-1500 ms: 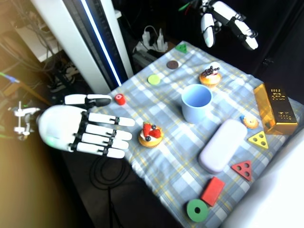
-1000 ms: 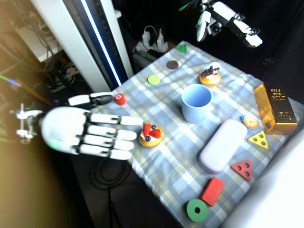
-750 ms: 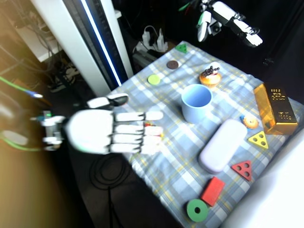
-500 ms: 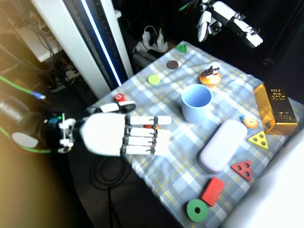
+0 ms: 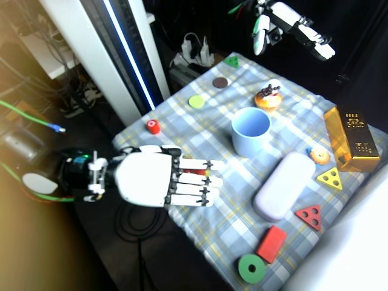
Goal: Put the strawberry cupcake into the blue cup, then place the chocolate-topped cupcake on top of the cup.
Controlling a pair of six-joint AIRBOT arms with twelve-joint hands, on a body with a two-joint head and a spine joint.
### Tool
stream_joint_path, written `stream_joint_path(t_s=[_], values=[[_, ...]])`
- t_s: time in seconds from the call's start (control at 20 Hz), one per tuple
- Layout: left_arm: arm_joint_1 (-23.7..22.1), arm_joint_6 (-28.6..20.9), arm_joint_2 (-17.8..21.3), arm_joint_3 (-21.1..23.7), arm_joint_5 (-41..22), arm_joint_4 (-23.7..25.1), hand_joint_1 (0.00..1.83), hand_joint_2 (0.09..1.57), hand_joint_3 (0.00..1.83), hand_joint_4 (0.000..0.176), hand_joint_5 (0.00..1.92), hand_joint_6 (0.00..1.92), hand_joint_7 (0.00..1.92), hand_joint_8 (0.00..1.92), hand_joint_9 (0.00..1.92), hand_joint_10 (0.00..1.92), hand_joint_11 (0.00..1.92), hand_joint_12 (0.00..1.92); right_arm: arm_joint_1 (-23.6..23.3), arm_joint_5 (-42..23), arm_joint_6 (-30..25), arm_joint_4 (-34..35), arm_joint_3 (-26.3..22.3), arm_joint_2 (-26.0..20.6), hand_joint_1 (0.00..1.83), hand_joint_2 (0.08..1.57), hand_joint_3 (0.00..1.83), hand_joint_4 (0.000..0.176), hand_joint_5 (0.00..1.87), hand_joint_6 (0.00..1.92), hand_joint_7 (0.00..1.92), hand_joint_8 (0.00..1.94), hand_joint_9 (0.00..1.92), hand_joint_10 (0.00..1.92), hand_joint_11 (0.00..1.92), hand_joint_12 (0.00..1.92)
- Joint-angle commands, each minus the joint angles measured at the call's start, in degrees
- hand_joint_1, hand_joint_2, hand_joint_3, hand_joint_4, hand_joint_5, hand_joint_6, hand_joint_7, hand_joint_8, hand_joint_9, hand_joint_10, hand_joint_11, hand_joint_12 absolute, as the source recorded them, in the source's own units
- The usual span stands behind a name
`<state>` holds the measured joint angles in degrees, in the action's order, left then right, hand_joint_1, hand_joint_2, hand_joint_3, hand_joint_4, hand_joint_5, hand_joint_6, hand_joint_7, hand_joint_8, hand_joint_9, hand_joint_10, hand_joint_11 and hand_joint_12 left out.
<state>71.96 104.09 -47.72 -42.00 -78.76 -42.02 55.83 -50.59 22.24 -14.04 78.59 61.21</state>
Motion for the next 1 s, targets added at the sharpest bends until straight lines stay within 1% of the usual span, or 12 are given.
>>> stream_joint_path(t_s=[0.0, 0.15, 0.25, 0.3, 0.35, 0.4, 0.45, 0.55, 0.65, 0.8, 0.9, 0.95], values=[[-0.3, -0.3, 0.0, -0.2, -6.5, 1.8, 0.28, 0.81, 0.00, 0.105, 0.10, 0.01, 0.14, 0.01, 0.08, 0.00, 0.02, 0.01, -0.9, -6.0, -0.6, 1.9, 0.2, 0.1, 0.61, 0.90, 0.00, 0.105, 0.29, 0.00, 0.45, 0.00, 0.60, 0.03, 0.10, 1.20], [-0.2, -0.3, -0.1, -0.2, -6.4, 1.8, 0.29, 0.82, 0.01, 0.087, 0.12, 0.01, 0.16, 0.01, 0.10, 0.01, 0.05, 0.02, -0.9, -5.6, -0.6, 1.7, 0.3, 0.1, 0.63, 0.89, 0.00, 0.109, 0.33, 0.00, 0.59, 0.01, 0.86, 0.07, 0.36, 1.22], [-0.2, -0.3, -0.1, -0.2, -6.4, 1.8, 0.27, 0.83, 0.01, 0.068, 0.12, 0.01, 0.15, 0.00, 0.09, 0.00, 0.03, 0.02, -0.9, -5.5, -0.6, 1.7, 0.4, 0.1, 0.71, 0.88, 0.00, 0.079, 0.37, 0.00, 0.69, 0.01, 0.99, 0.48, 0.66, 1.56], [-0.2, -0.3, -0.1, -0.2, -6.4, 1.8, 0.27, 0.83, 0.01, 0.068, 0.12, 0.01, 0.15, 0.00, 0.09, 0.00, 0.03, 0.02, -0.9, -5.5, -0.6, 1.7, 0.4, 0.2, 0.71, 0.88, 0.00, 0.079, 0.37, 0.00, 0.69, 0.01, 0.99, 0.48, 0.66, 1.56], [-0.2, -0.3, -0.1, -0.2, -6.3, 1.8, 0.28, 0.83, 0.01, 0.075, 0.11, 0.00, 0.15, 0.00, 0.09, 0.00, 0.04, 0.02, -0.9, -5.4, -0.6, 1.7, 0.5, 0.3, 0.75, 0.88, 0.00, 0.052, 0.42, 0.00, 0.73, 0.00, 0.95, 0.81, 0.75, 1.53], [-0.1, -0.3, -0.1, -0.2, -6.3, 1.8, 0.29, 0.83, 0.01, 0.070, 0.12, 0.01, 0.15, 0.00, 0.10, 0.01, 0.05, 0.03, -0.9, -5.4, -0.6, 1.7, 0.6, 0.4, 0.79, 0.87, 0.00, 0.039, 0.45, 0.00, 0.70, 0.00, 0.96, 0.83, 0.84, 1.51], [-0.1, -0.3, -0.1, -0.2, -6.2, 1.8, 0.29, 0.83, 0.01, 0.070, 0.12, 0.01, 0.15, 0.00, 0.10, 0.01, 0.05, 0.03, -0.9, -5.4, -0.6, 1.7, 0.6, 0.5, 0.79, 0.87, 0.00, 0.039, 0.45, 0.00, 0.70, 0.00, 0.96, 0.83, 0.84, 1.51], [-0.1, -0.3, -0.1, -0.2, -6.2, 1.8, 0.27, 0.84, 0.01, 0.084, 0.12, 0.00, 0.15, 0.00, 0.09, 0.00, 0.02, 0.02, -1.1, -5.4, -0.6, 1.7, 0.6, 0.5, 0.87, 0.89, 0.00, 0.002, 0.54, 0.00, 0.76, 0.00, 1.09, 0.64, 0.95, 1.32], [-0.1, -0.3, -0.1, -0.2, -6.3, 1.8, 0.26, 0.82, 0.00, 0.106, 0.10, 0.00, 0.14, 0.00, 0.08, 0.00, 0.01, 0.01, -1.4, -5.4, -0.6, 1.7, 0.6, 0.5, 0.90, 0.93, 0.00, 0.008, 0.60, 0.00, 0.85, 0.01, 1.16, 0.62, 0.93, 1.39], [-0.1, -0.3, -0.2, -0.2, -6.3, 1.8, 0.26, 0.83, 0.00, 0.074, 0.12, 0.01, 0.15, 0.00, 0.10, 0.01, 0.03, 0.02, -1.9, -5.4, -0.6, 1.5, 0.8, 0.7, 0.97, 0.98, 0.00, 0.000, 0.70, 0.00, 0.91, 0.00, 1.20, 0.46, 0.93, 1.30], [-0.1, -0.3, -0.2, -0.2, -6.3, 1.8, 0.27, 0.83, 0.00, 0.098, 0.11, 0.00, 0.15, 0.00, 0.09, 0.01, 0.03, 0.02, -2.4, -5.4, -0.6, 1.4, 0.8, 0.7, 1.00, 1.00, 0.00, 0.000, 0.81, 0.00, 1.00, 0.00, 1.17, 0.16, 0.77, 1.25], [-0.1, -0.3, -0.2, -0.2, -6.3, 1.8, 0.25, 0.84, 0.00, 0.087, 0.11, 0.00, 0.15, 0.00, 0.09, 0.00, 0.02, 0.02, -2.6, -5.5, -0.6, 1.4, 0.8, 0.7, 1.03, 1.04, 0.00, 0.000, 0.84, 0.00, 1.03, 0.00, 1.21, 0.10, 0.77, 1.24]])
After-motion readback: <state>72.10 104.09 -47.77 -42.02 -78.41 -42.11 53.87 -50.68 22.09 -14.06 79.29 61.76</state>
